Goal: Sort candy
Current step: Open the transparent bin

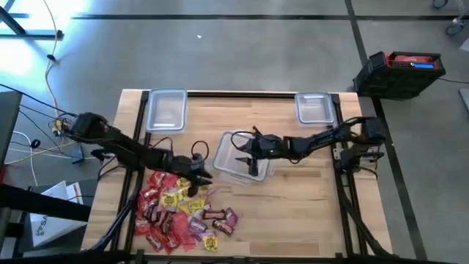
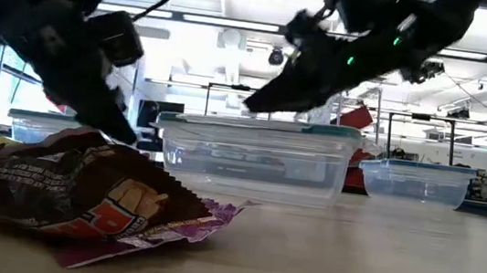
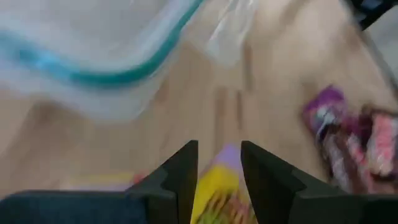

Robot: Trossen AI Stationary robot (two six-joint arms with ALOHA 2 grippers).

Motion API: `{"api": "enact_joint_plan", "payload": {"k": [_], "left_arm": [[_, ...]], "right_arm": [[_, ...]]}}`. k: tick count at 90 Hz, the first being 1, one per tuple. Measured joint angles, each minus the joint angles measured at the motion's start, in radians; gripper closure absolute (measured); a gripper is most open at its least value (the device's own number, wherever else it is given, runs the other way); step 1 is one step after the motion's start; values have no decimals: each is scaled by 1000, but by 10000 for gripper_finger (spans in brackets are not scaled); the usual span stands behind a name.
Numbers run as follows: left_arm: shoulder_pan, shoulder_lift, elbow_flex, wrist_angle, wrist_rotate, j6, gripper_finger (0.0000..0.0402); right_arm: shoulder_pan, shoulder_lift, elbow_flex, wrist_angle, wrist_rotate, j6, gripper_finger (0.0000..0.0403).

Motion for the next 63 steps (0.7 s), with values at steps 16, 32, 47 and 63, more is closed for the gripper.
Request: {"api": "enact_joint_plan", "payload": {"k": [16, 32, 47, 63], "left_arm": [[30, -107, 0, -91, -223, 143, 296], [96, -24, 0, 60, -149, 219, 296], [62, 116, 50, 168, 19, 156, 296], [-50, 174, 151, 117, -2, 168, 296]], "right_arm": [[51, -154, 1, -287, -16, 145, 240], [50, -129, 1, -412, 21, 211, 240], [9, -58, 3, -359, 118, 164, 240], [-47, -49, 2, -295, 154, 84, 240]]}}
